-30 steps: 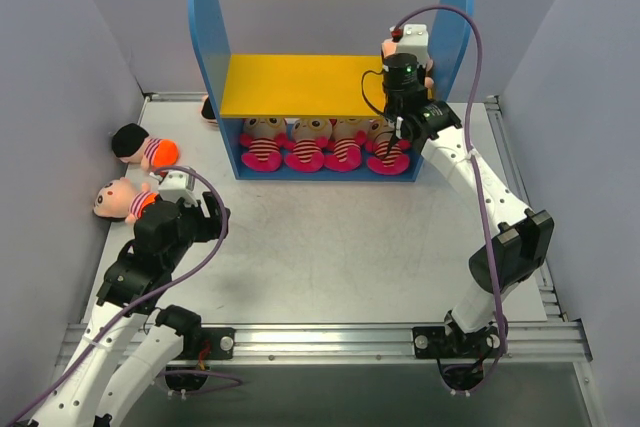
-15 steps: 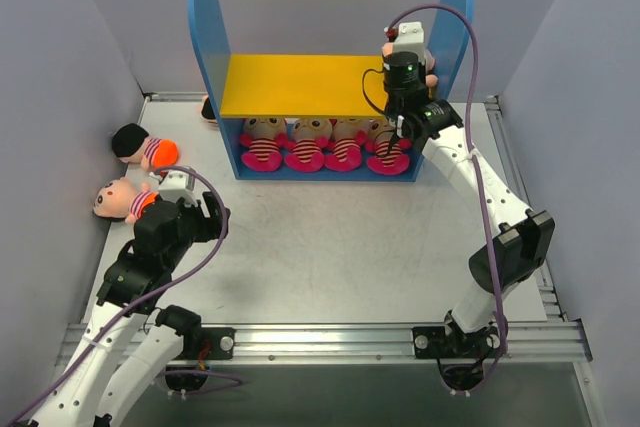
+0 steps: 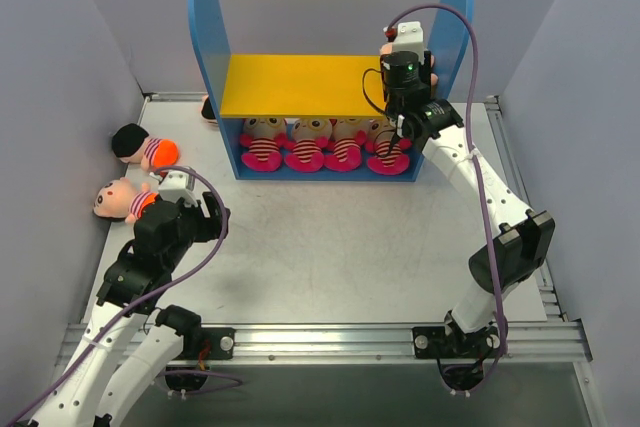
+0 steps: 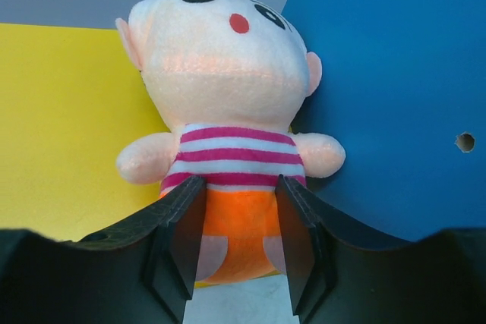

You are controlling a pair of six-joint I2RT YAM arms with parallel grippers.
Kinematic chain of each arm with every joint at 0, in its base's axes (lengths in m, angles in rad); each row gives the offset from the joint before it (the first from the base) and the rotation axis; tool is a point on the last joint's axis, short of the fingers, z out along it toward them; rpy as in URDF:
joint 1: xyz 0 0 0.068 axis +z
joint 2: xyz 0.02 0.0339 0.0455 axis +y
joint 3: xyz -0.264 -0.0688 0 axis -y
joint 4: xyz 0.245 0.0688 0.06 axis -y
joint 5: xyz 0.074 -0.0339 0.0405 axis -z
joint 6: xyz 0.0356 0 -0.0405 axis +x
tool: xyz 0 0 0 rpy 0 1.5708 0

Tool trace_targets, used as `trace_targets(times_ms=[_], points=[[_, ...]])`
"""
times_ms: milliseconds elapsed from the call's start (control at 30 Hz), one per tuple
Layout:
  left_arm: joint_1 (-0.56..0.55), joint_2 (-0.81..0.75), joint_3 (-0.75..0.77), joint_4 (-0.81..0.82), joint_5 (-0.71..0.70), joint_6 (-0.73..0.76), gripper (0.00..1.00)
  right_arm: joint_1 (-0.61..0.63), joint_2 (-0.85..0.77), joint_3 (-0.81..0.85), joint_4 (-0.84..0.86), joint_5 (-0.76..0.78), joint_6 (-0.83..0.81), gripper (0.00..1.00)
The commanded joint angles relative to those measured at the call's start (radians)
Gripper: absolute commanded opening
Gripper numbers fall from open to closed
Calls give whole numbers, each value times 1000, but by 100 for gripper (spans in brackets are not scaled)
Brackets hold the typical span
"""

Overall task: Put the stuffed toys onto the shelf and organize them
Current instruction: Adjust the position of the stuffed toy, then grab a stuffed toy with the left arm

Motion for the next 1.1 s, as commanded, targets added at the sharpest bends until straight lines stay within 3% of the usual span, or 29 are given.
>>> trace_targets(times_ms=[0,367,767,900,1067], points=[[5,-3,3,49,11,12,76,-4,-26,13,0,-7,3,43],[7,-6,3,44,9,9,76,2,-118,-20,57,-132,18,71],[15,1,6,44,11,3,76,1,-263,-102,86,-210,38,73],[21,9,4,44,11,-3,76,-1,-364,-182,97,-239,52,78],[50,39,7,55,29,-8,76,-2,-542,-297,94,-244,95,93]])
